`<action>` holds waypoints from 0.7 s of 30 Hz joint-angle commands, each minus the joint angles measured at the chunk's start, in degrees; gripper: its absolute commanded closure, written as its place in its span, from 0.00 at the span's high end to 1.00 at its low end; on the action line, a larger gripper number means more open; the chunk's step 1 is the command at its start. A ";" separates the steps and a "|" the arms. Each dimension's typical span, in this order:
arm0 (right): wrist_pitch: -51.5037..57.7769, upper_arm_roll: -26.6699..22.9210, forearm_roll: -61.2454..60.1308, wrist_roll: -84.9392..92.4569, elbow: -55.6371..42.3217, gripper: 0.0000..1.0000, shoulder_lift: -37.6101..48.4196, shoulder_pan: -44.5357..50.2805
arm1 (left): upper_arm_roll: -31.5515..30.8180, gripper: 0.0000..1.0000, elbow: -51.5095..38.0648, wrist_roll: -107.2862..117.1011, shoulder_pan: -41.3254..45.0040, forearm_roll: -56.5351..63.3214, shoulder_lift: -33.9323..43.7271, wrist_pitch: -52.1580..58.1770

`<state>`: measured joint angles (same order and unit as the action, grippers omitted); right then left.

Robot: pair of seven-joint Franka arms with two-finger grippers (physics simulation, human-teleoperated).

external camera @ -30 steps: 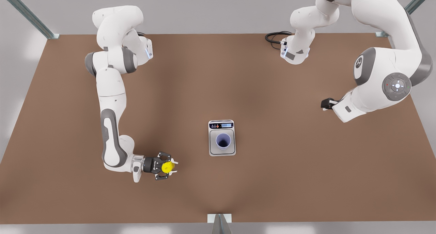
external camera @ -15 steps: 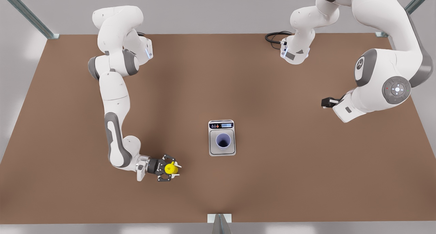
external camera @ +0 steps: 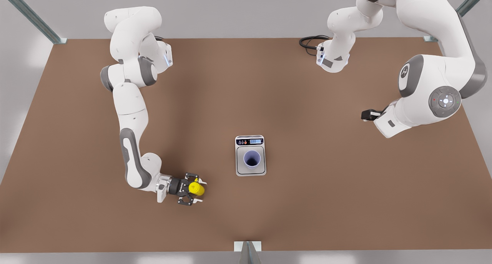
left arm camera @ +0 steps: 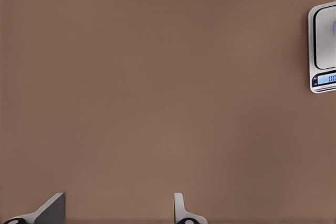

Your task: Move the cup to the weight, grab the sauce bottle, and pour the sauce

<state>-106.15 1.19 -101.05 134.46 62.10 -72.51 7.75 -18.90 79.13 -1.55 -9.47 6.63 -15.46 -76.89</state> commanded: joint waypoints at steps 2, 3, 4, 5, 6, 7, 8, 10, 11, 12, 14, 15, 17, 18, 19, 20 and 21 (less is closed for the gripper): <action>0.07 0.13 0.06 3.26 -0.05 1.00 0.08 -0.28 | -0.17 1.00 -0.11 0.67 0.24 0.05 0.17 0.16; 0.07 0.13 0.06 3.26 -0.05 1.00 0.08 -0.28 | -0.17 1.00 -0.11 1.54 0.42 0.05 0.17 0.07; 0.07 0.13 0.06 3.26 -0.05 1.00 0.08 -0.28 | -1.14 1.00 -0.11 1.81 0.33 0.14 0.17 0.16; 0.07 0.13 0.06 3.26 -0.05 1.00 0.08 -0.28 | -1.58 1.00 -0.20 2.86 0.33 0.22 0.26 0.25; 0.07 0.13 0.06 3.26 -0.05 1.00 0.08 -0.28 | -1.49 1.00 -0.46 2.78 0.24 0.14 0.26 0.86; 0.07 0.13 0.06 3.26 -0.05 1.00 0.08 -0.36 | -1.58 1.00 -0.46 2.95 0.33 0.14 0.26 0.95; 0.07 0.13 0.06 3.26 -0.05 1.00 0.17 -0.54 | -1.58 1.00 -0.46 2.95 0.33 0.14 0.26 0.95; 0.07 0.13 0.06 3.35 -0.05 1.00 0.35 -0.54 | -1.76 1.00 -0.55 2.87 0.07 0.14 0.17 0.95; 0.07 0.13 0.15 3.35 -0.05 1.00 0.35 -0.63 | -1.67 1.00 -0.55 2.95 -0.11 0.05 0.00 0.78; 0.15 0.13 0.15 3.35 -0.05 1.00 0.35 -0.71 | -1.67 1.00 -0.55 2.95 -0.11 -0.04 -0.18 0.86; 0.42 0.13 0.15 3.35 0.04 1.00 0.44 -0.71 | -1.67 1.00 -0.55 2.87 -0.11 -0.22 -0.18 0.95; 0.51 0.13 0.24 3.26 0.04 1.00 0.52 -0.71 | -1.67 1.00 -0.46 2.87 -0.02 -0.22 -0.18 0.95; 0.59 0.31 0.33 3.17 0.13 1.00 0.70 -0.71 | -1.67 1.00 -0.46 2.87 0.15 -0.13 -0.18 1.04; 0.68 0.48 0.33 3.09 0.22 1.00 0.70 -0.71 | -1.67 1.00 -0.46 2.95 0.15 -0.13 -0.18 1.39; 0.68 0.48 0.41 3.00 0.74 1.00 1.14 -0.71 | -1.67 1.00 -0.46 2.95 0.15 -0.13 -0.18 1.74; 0.94 0.48 0.59 2.91 1.09 1.00 1.40 -0.89 | -1.67 1.00 -0.46 2.95 0.15 -0.13 0.00 1.83; 1.47 0.48 0.76 2.91 1.18 1.00 1.49 -0.98 | -1.76 1.00 -0.46 2.95 0.15 -0.13 0.08 1.83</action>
<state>-105.46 1.64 -100.60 136.69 63.15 -71.26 6.84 -20.57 78.69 0.35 -9.32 6.48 -15.53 -75.62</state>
